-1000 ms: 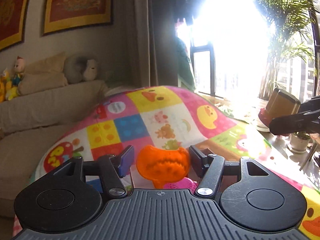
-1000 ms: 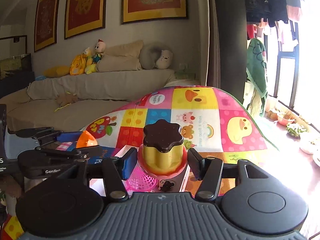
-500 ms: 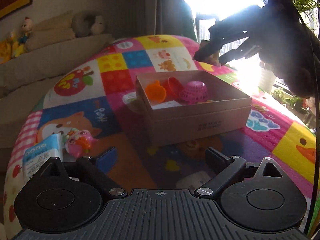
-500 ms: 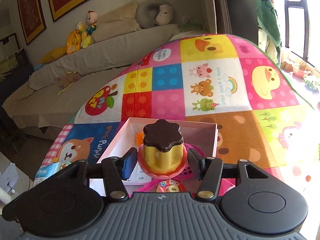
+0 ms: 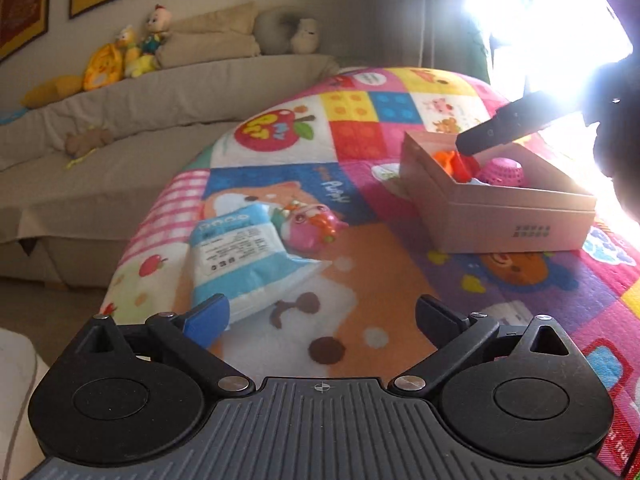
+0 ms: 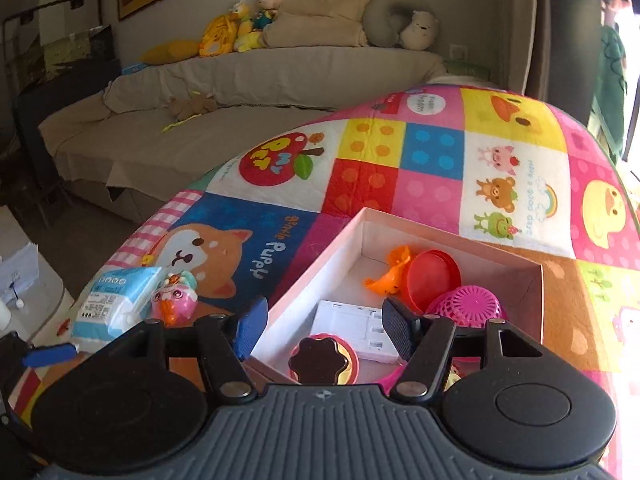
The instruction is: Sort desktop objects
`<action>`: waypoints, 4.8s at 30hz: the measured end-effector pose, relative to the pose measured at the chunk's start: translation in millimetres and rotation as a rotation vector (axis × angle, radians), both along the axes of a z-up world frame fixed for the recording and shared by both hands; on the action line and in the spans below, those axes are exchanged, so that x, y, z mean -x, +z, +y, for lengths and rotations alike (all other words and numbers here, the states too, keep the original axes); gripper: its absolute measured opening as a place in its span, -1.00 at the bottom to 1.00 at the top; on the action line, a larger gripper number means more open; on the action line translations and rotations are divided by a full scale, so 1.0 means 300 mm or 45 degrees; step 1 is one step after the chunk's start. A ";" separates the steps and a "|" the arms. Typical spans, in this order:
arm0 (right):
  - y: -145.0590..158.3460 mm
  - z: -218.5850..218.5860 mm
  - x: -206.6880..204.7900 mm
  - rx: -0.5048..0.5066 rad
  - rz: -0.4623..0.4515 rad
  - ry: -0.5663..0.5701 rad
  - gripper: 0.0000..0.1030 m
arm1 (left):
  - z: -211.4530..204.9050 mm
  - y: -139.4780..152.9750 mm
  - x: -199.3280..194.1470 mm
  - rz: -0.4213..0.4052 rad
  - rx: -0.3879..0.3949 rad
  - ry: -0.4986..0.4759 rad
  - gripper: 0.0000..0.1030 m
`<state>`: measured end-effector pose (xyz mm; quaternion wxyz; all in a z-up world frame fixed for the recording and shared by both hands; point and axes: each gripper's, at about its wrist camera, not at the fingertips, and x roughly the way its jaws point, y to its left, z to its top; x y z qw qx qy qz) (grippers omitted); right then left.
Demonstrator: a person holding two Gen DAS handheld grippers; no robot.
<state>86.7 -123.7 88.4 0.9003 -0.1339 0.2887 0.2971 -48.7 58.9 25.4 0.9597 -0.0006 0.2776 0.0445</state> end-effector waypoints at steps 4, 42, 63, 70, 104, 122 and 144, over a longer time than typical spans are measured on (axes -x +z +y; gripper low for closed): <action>-0.021 0.168 0.066 0.004 0.057 0.227 0.08 | 0.080 -0.006 -0.019 0.021 -0.015 0.154 0.99; -0.235 -0.405 0.268 -0.094 0.177 -0.403 0.37 | 0.096 -0.038 -0.305 0.159 0.005 0.218 1.00; -0.285 -0.443 0.246 -0.185 0.213 -0.493 1.00 | -0.011 -0.041 -0.238 0.169 -0.075 0.092 0.17; -0.291 -0.418 0.249 -0.121 0.201 -0.497 1.00 | -0.161 -0.029 -0.081 0.179 0.000 -0.234 0.18; -0.300 -0.397 0.245 -0.029 0.193 -0.462 1.00 | 0.133 0.020 -0.449 0.176 0.192 -0.249 0.95; -0.299 -0.396 0.245 -0.028 0.193 -0.463 1.00 | -0.083 0.037 0.024 0.225 0.074 -0.684 1.00; -0.280 -0.366 0.243 0.002 0.127 -0.402 0.94 | -0.175 -0.034 0.002 0.236 -0.031 -0.300 1.00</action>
